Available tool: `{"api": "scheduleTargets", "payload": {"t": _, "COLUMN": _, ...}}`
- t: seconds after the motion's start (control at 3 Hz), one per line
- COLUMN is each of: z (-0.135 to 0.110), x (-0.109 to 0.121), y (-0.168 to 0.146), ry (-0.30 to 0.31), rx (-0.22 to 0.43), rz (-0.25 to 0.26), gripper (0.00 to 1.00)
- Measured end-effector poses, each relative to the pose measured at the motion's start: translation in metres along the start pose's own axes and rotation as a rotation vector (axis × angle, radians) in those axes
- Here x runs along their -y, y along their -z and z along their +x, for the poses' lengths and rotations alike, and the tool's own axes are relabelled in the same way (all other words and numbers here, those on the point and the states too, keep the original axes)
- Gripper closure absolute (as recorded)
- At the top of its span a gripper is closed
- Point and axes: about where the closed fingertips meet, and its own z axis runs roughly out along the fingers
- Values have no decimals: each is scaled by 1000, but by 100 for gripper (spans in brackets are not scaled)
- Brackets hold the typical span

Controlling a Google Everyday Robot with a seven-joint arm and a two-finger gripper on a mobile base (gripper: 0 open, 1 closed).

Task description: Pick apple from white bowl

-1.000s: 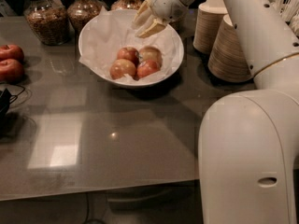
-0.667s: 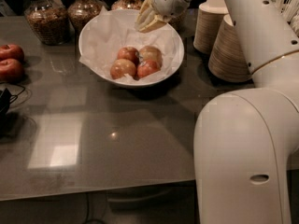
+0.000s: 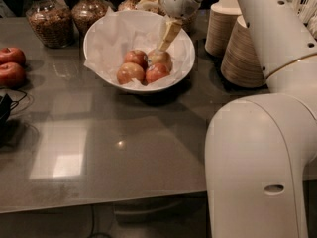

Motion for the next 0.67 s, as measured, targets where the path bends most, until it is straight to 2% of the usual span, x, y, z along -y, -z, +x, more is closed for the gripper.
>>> {"api": "scheduleTargets", "payload": {"t": 0.33, "z": -3, "x": 1, "y": 2, "ry": 6, "rx": 26, "rz": 7, "gripper": 0}}
{"api": "scheduleTargets", "payload": {"t": 0.67, "z": -3, "x": 1, "y": 2, "ry": 6, "rx": 26, "rz": 7, "gripper": 0}}
